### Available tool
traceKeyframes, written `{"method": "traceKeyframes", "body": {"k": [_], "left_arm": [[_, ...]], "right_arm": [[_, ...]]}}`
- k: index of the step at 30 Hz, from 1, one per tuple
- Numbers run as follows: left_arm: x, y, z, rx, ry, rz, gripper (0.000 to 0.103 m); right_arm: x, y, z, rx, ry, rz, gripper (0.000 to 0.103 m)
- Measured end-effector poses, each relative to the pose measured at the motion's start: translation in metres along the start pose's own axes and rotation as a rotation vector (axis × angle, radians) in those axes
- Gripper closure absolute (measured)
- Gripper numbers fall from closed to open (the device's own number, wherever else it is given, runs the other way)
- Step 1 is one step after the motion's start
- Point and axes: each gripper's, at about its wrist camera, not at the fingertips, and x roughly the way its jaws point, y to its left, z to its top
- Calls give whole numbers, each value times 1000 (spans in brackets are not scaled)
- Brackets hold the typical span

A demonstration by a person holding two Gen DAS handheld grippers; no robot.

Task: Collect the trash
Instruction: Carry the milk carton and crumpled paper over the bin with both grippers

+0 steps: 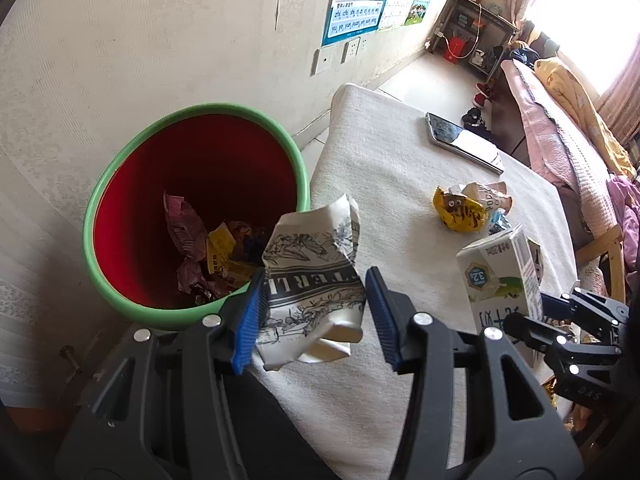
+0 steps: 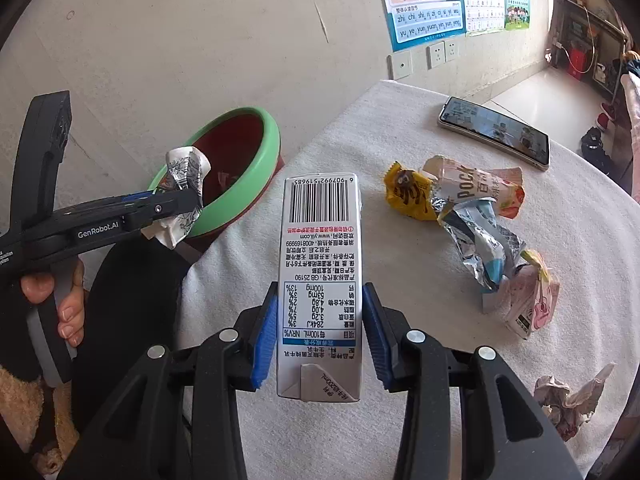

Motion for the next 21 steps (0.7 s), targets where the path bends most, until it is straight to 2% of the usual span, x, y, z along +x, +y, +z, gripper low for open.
{"method": "traceKeyframes", "body": {"k": [21], "left_arm": [[-6, 34, 11, -60, -45, 51, 55]], "right_arm": [[8, 50, 45, -85, -45, 71, 64]]}}
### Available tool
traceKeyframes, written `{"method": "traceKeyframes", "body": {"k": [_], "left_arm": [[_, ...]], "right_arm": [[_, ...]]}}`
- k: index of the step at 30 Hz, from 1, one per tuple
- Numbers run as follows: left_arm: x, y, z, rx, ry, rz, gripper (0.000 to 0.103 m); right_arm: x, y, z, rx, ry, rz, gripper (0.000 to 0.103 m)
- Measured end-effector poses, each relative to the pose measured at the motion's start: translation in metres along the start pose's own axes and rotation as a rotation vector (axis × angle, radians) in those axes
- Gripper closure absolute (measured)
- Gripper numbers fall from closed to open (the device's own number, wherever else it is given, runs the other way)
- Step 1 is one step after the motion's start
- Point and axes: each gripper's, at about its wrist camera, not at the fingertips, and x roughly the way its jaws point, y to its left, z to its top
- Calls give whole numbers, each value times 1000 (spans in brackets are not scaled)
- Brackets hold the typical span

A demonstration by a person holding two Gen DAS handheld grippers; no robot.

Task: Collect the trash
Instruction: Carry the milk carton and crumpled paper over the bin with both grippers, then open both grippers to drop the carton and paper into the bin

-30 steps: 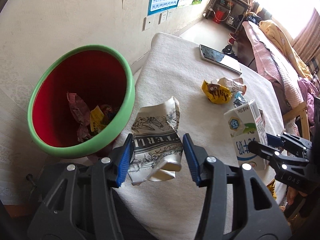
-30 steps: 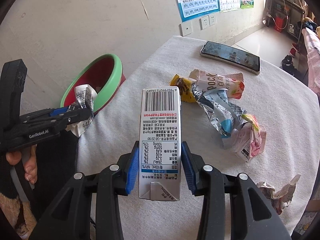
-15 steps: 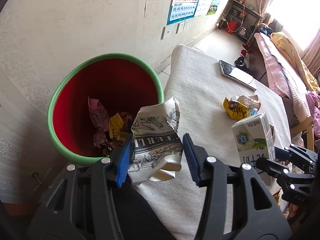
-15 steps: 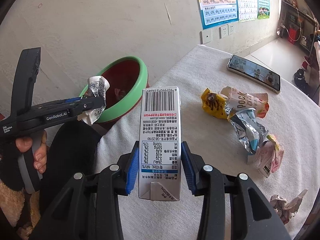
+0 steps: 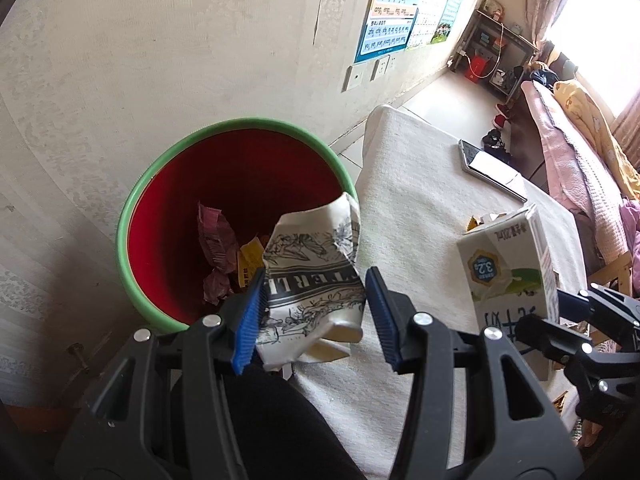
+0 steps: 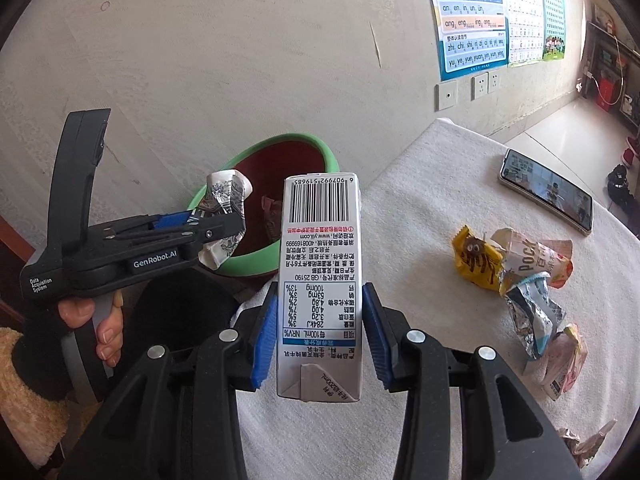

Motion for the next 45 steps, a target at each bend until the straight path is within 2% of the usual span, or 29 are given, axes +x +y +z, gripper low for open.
{"method": "traceKeyframes", "body": {"k": [9, 21, 35, 45], "left_arm": [[0, 16, 5, -28, -14, 33, 55], [0, 27, 4, -56, -27, 56, 55], [-1, 35, 3, -80, -27, 69, 55], [4, 37, 2, -83, -15, 70, 55]], "right_arm": [[4, 13, 22, -40, -21, 15, 64], [21, 16, 27, -42, 8, 53, 64], [29, 18, 27, -54, 25, 54, 64], [37, 26, 45, -50, 12, 89, 63]]}}
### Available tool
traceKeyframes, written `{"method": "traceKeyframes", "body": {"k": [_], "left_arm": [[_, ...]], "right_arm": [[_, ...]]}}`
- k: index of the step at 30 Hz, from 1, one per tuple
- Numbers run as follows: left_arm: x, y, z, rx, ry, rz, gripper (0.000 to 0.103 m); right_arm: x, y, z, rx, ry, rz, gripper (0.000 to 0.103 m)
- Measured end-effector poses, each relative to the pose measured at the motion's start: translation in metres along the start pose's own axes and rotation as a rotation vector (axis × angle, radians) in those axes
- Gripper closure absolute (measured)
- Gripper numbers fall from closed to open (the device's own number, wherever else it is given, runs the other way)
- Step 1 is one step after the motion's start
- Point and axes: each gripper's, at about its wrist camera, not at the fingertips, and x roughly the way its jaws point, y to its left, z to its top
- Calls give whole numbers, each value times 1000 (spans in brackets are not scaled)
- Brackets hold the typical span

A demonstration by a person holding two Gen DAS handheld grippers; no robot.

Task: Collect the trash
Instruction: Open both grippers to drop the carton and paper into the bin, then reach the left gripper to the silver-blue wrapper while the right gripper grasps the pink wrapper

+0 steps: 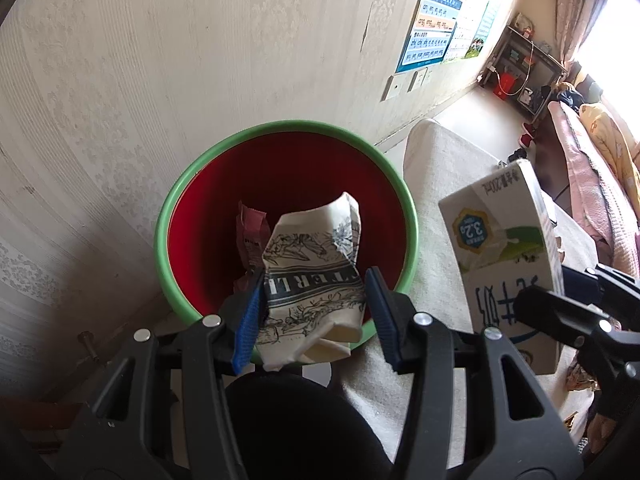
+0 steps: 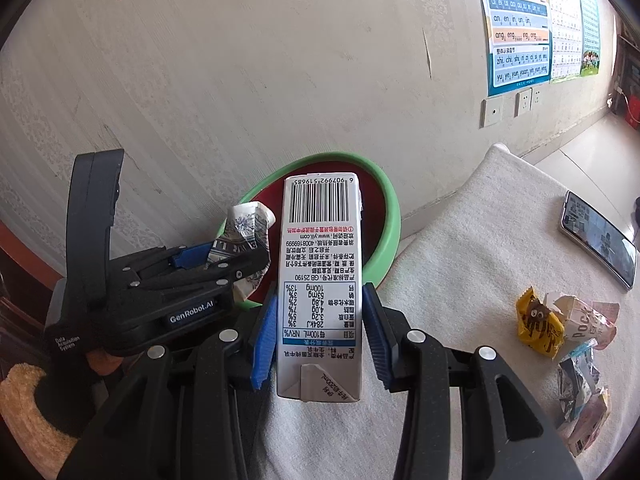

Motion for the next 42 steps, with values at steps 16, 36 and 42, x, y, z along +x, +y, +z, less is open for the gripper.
{"method": "traceKeyframes", "body": {"k": [16, 36, 42], "left_arm": [[13, 17, 1, -53, 28, 12, 55], [12, 14, 10, -76, -7, 71, 24], [13, -32, 2, 12, 4, 2, 24]], "right_arm": [[30, -4, 26, 49, 24, 33, 63], [-38, -49, -1, 81, -73, -109, 36], [-84, -128, -60, 180, -45, -365, 36]]}}
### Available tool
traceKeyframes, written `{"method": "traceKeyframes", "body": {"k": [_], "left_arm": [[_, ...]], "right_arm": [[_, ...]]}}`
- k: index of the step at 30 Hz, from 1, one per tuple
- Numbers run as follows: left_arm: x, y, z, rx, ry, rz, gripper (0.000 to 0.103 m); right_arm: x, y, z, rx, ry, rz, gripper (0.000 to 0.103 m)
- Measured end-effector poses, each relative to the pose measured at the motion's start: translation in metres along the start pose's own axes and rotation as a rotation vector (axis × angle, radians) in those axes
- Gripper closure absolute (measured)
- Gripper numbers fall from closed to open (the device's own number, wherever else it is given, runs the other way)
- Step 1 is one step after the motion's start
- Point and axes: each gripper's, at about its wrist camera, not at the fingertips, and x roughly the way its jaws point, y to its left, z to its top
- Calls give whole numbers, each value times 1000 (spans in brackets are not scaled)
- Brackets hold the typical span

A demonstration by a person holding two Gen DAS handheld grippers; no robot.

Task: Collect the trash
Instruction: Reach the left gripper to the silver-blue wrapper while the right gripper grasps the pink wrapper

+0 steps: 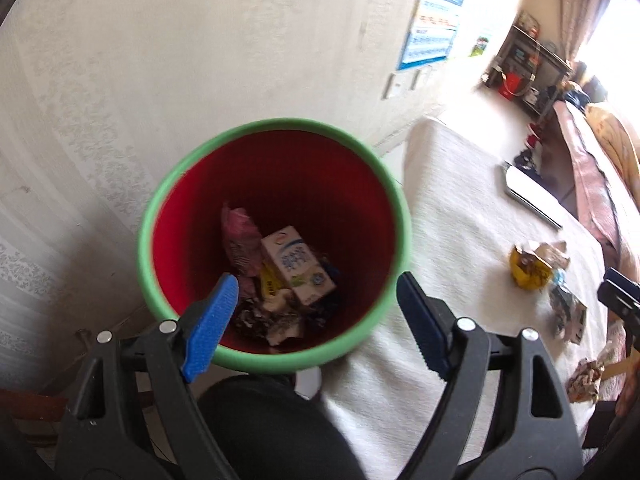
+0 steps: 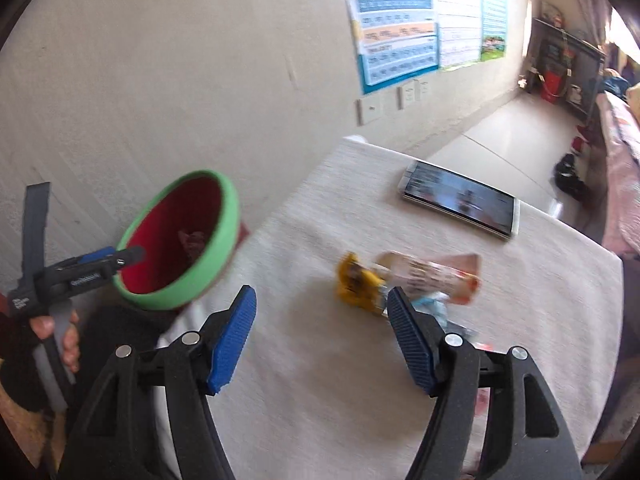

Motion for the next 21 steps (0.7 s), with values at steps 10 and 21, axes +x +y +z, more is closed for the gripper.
{"method": "traceKeyframes", "body": {"k": [10, 21], "left_arm": [[11, -129, -17, 154, 84, -240, 24], [48, -231, -28, 134, 222, -376, 24]], "right_arm": [[35, -111, -56, 351, 192, -22, 60], [-24, -128, -40, 416, -30, 33, 61]]}}
